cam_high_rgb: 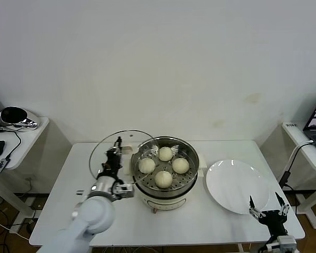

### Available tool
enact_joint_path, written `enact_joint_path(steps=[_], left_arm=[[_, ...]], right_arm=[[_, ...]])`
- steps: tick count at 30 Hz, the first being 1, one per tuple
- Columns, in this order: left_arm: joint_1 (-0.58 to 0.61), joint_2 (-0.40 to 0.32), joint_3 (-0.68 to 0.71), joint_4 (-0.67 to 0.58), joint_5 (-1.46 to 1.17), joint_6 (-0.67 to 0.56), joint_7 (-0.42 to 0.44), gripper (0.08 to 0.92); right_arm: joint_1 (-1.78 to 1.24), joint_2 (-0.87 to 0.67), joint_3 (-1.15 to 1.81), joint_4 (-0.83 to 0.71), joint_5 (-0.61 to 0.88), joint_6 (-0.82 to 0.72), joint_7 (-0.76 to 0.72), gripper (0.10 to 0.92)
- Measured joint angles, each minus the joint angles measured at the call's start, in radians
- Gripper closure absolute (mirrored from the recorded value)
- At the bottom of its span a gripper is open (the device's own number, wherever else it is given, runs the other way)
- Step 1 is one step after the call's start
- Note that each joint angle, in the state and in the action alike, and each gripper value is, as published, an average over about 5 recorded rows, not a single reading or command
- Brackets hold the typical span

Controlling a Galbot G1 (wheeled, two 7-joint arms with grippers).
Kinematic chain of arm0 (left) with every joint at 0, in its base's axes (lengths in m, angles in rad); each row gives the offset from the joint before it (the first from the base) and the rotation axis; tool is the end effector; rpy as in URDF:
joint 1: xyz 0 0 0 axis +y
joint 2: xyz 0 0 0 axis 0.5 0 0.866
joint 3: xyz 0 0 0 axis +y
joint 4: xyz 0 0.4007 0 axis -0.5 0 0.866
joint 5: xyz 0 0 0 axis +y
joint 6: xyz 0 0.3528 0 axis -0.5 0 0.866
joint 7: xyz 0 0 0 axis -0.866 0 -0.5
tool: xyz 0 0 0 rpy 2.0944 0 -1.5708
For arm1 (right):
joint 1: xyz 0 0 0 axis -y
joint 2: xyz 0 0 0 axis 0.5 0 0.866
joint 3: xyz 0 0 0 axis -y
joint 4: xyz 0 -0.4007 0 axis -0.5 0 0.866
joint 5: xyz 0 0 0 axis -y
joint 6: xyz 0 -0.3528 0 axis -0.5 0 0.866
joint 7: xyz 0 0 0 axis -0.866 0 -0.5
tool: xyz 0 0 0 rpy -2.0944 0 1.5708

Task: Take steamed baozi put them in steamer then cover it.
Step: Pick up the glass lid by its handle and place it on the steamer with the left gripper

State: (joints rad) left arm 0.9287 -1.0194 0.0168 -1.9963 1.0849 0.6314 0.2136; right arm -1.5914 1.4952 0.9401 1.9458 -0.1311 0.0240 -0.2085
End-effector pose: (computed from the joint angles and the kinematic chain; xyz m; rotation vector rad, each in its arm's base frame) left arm 0.3095 -0.0072 -0.2692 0.0771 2.2832 2.1271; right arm 0.1219 -0.1529 -0.3784 -0.1777 -2.8992 0.5388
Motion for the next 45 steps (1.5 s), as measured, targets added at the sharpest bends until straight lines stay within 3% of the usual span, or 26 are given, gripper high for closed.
enact_joint_path(steps=[7,15,28,45], left_arm=[[-0.071,-0.099,0.091,0.048,0.129,0.046,0.092,0.867],[-0.103,-0.202,0.151,0.099,0.225,0.07,0.135,0.867],[-0.111,-0.318,0.199,0.177,0.312,0.072,0.147,0.867],[-0.097,-0.396,0.198,0.254,0.366,0.06,0.116,0.867]], right_arm=[[0.013,0.012,-0.01,-0.011,-0.046,0.003,0.008,0.203],[0.009,0.021,-0.022,-0.024,-0.083,0.013,0.012,0.203],[0.0,0.019,-0.027,-0.027,-0.102,0.017,0.014,0.203],[-0.002,0.011,-0.032,-0.031,-0.106,0.02,0.01,0.203]])
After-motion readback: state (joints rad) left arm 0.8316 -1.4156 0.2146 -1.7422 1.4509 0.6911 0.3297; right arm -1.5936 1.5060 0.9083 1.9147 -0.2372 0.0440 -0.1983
